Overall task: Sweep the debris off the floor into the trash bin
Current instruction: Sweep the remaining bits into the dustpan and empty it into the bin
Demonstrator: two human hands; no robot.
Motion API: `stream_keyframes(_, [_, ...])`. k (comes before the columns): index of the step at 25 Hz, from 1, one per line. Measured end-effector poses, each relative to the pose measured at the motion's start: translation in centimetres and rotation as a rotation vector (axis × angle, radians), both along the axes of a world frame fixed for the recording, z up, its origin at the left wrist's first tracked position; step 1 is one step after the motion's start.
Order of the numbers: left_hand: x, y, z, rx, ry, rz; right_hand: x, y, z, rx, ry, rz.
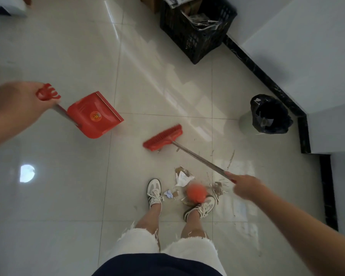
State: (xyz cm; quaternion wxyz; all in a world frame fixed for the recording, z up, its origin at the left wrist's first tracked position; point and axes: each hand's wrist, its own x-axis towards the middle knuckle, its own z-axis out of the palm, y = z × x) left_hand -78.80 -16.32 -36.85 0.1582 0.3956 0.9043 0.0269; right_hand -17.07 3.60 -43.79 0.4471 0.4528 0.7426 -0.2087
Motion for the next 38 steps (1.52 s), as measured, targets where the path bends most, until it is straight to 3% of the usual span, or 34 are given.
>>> stream_keyframes(1, [3.5,1.8,3.4,-0.034,0.026,0.035,2.6,0.8,1.2,0.022,-0.06,0.018])
stream_keyframes(2, [4.2,2.2,3.4,0.071,-0.011,0.024,5.4,1.1,2.3,0.034,-0.116,0.011])
stream_keyframes(5, [4.2,2.0,2.3,-0.01,-0.027,-0.02,12.3,-0.5,5.7,0.024,-0.235,-0.154])
stream_keyframes(8, [5.3,2.9,-0.1,0.052,0.045,-0.171,17.4,-3.3,7.7,-0.004,-0.235,-0.324])
stream_keyframes(10, [8.5,4.7,1.3,-0.064,0.05,-0.334,18.1,-6.4,9.7,-0.025,-0.189,-0.536])
stream_keyframes(16, [16.2,11.6,2.6,-0.234,0.062,-0.876,15.3,-16.8,14.7,-0.011,0.145,-1.478])
stream_keyframes(19, [21.0,15.0,1.9,-0.301,0.068,-1.1,15.9,-18.5,13.9,0.029,0.178,-1.694])
stream_keyframes(25, [29.6,18.1,-0.7,-0.346,0.144,-1.297,18.1,-16.1,10.2,0.107,0.205,-1.891])
stream_keyframes(29, [33.4,19.6,-2.1,-0.294,0.189,-1.353,17.8,-15.3,5.6,0.004,0.16,-1.987])
stream_keyframes(33, [33.5,18.7,-3.4,-0.06,0.043,-1.429,11.0,-17.2,3.9,-0.147,0.198,-1.939])
stream_keyframes(38, [30.5,17.5,-5.2,0.036,-0.037,-1.381,2.0,-17.7,5.5,-0.309,0.32,-1.927])
